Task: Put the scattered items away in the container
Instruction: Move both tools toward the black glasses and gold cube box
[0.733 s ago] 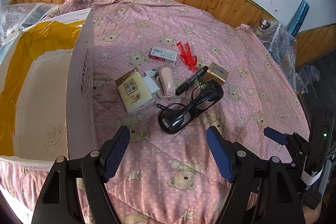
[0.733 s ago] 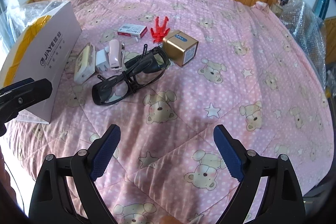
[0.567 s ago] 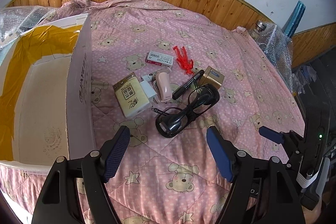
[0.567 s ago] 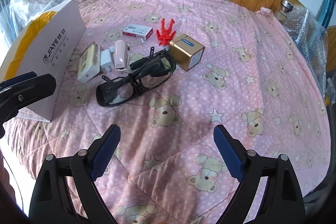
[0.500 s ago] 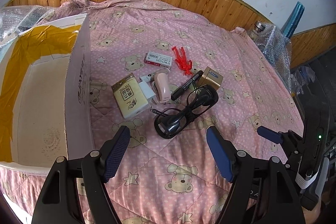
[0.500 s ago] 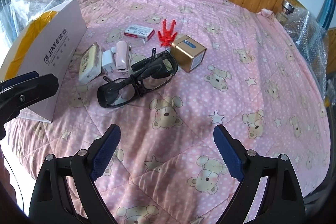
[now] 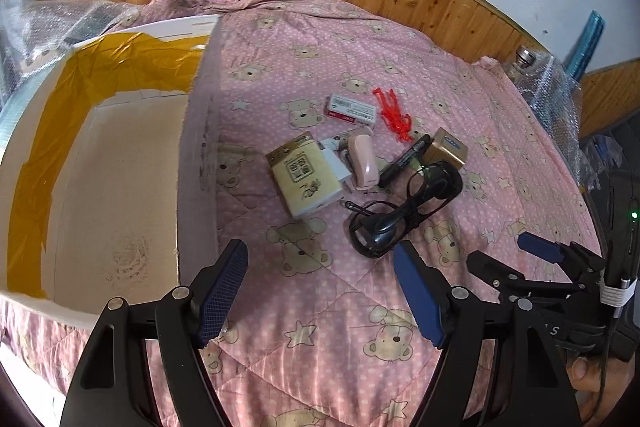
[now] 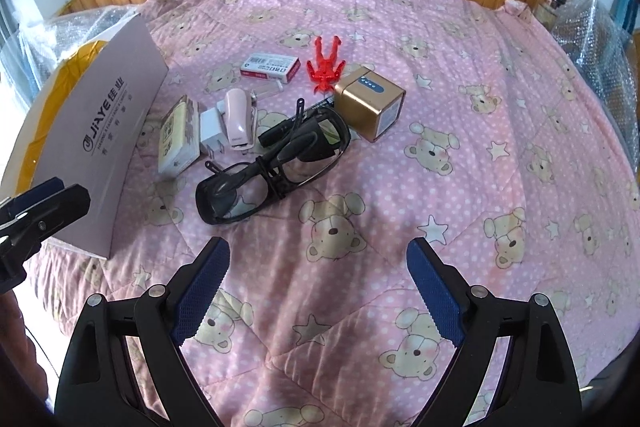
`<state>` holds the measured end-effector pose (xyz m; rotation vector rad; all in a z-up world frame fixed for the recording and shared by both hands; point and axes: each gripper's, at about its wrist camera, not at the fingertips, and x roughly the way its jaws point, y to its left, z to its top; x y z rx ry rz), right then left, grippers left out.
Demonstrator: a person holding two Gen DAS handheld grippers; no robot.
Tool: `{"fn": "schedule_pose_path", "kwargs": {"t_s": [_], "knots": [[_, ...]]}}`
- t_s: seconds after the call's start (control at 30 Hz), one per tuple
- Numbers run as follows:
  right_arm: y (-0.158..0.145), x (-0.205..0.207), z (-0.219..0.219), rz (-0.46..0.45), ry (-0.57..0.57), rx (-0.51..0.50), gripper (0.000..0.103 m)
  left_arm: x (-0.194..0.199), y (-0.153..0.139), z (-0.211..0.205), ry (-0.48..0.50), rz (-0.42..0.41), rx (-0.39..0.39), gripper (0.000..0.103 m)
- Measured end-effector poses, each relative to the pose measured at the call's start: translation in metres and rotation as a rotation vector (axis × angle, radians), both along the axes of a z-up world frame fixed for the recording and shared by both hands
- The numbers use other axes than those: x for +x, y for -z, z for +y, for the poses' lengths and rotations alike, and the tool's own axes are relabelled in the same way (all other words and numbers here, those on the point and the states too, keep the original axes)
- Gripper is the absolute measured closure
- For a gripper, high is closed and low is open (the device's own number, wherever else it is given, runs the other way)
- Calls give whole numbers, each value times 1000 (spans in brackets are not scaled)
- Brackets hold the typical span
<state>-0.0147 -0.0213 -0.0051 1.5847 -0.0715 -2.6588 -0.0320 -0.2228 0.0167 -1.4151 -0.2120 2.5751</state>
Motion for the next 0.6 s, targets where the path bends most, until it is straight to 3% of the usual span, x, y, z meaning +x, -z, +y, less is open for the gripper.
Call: {"fn": "schedule_pose_path", "kwargs": {"t_s": [0.07, 0.27, 0.47, 0.6], "knots": [[1, -1, 0, -6, 5, -3, 12, 2, -2, -4, -19, -9, 18, 27], [2, 0, -1, 2, 9, -3, 12, 10, -17, 26, 86, 10, 47, 27], [-1, 3, 6, 15, 17, -22, 12, 3, -16, 53, 143, 6, 20, 27], [3, -1, 10, -4, 17, -48, 36, -3, -6, 59, 157, -14, 13, 27]]}}
